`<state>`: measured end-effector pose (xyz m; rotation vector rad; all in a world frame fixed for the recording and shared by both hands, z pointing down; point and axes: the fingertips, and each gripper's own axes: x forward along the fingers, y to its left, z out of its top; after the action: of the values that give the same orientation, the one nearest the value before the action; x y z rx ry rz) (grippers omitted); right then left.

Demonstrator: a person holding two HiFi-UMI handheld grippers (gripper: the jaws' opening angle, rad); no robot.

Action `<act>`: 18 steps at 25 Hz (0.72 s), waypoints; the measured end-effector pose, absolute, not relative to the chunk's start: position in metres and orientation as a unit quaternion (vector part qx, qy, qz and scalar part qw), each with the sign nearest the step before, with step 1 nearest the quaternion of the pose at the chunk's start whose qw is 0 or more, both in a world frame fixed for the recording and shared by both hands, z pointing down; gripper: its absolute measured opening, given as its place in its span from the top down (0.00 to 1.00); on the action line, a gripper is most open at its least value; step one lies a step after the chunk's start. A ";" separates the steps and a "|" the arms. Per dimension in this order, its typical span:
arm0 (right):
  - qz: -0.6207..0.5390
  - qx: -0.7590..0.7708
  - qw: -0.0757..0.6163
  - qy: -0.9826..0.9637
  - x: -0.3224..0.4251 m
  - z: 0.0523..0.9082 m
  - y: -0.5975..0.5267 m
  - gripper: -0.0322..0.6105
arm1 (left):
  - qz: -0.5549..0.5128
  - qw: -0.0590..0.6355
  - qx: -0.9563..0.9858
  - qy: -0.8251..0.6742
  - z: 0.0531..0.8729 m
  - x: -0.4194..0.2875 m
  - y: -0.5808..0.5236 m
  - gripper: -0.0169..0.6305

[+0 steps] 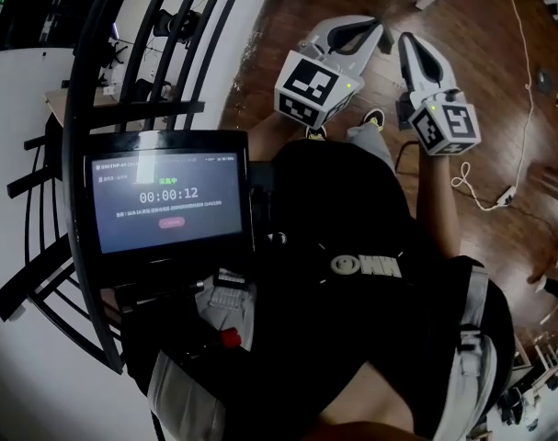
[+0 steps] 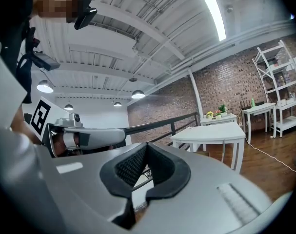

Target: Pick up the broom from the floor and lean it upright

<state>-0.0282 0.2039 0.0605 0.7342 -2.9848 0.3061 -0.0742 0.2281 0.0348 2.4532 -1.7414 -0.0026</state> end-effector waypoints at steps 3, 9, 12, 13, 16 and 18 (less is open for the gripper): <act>0.099 0.237 0.025 -0.966 -0.028 0.060 0.205 0.95 | -0.001 0.068 0.815 -0.575 0.036 -0.073 0.229 0.95; 0.099 0.238 0.027 -0.966 -0.026 0.062 0.207 0.95 | -0.003 0.064 0.819 -0.570 0.035 -0.068 0.229 0.95; 0.100 0.240 0.026 -0.965 -0.025 0.061 0.208 0.95 | 0.000 0.066 0.820 -0.569 0.036 -0.067 0.229 0.95; 0.100 0.241 0.026 -0.965 -0.024 0.061 0.207 0.95 | 0.000 0.066 0.820 -0.568 0.036 -0.067 0.229 0.95; 0.108 0.242 0.018 -0.964 -0.022 0.059 0.207 0.95 | -0.004 0.068 0.822 -0.565 0.034 -0.064 0.230 0.95; 0.110 0.242 0.017 -0.964 -0.021 0.059 0.207 0.95 | -0.007 0.068 0.822 -0.565 0.033 -0.063 0.230 0.95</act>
<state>-0.0205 0.2072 0.0589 0.7524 -2.9948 0.3414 -0.0632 0.2305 0.0333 2.4784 -1.7018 -0.0204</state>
